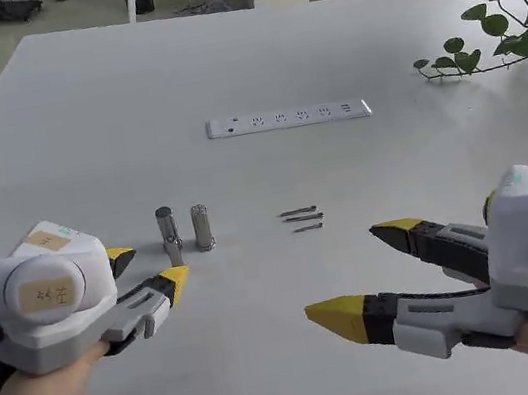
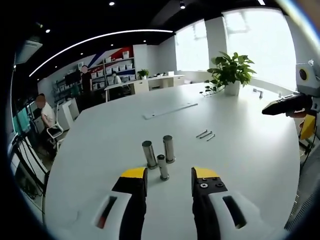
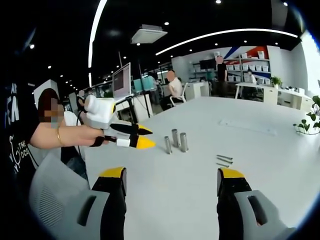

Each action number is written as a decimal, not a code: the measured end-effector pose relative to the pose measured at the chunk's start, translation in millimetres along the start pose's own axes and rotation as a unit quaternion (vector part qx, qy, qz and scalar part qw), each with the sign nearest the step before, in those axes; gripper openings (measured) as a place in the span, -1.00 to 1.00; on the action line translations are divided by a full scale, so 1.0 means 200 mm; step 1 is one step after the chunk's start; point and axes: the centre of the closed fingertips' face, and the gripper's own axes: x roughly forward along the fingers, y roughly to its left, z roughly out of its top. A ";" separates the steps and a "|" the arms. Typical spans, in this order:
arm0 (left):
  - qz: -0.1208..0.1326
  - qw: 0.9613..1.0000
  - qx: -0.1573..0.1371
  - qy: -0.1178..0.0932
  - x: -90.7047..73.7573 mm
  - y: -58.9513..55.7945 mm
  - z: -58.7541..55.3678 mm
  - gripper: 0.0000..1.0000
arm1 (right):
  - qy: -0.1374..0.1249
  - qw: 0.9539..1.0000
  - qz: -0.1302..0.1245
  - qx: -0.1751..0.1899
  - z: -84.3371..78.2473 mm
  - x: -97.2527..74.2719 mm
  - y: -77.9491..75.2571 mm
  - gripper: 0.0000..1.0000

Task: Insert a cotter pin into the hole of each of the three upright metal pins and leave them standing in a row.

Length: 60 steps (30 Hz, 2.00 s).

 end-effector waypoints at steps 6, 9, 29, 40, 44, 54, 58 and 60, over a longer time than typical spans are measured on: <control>-0.008 1.000 0.014 0.017 0.09 0.01 -0.05 -0.43 | -0.003 1.000 0.017 0.009 -0.01 0.03 0.01 0.42; -0.010 1.000 0.017 0.018 0.13 0.03 -0.06 -0.48 | 0.002 1.000 0.022 0.006 -0.02 0.05 0.01 0.42; -0.025 0.999 0.006 0.022 0.30 0.03 -0.11 -0.81 | 0.017 1.000 0.012 0.014 -0.06 0.09 -0.07 0.43; -0.014 1.000 -0.013 0.023 0.31 0.04 -0.12 -0.85 | 0.025 1.000 -0.003 0.009 -0.08 0.08 -0.08 0.44; -0.004 1.000 -0.017 0.023 0.30 0.04 -0.12 -0.85 | 0.028 1.000 -0.007 0.008 -0.09 0.08 -0.08 0.43; 0.017 0.999 -0.035 0.030 0.29 0.00 -0.13 -0.86 | 0.025 1.000 -0.013 0.010 -0.08 0.07 -0.09 0.42; 0.026 0.998 -0.042 0.032 0.28 -0.02 -0.13 -0.86 | 0.025 1.000 -0.012 0.008 -0.08 0.06 -0.08 0.41; 0.033 0.998 -0.047 0.032 0.28 -0.03 -0.13 -0.86 | 0.026 1.000 -0.012 0.007 -0.09 0.06 -0.08 0.41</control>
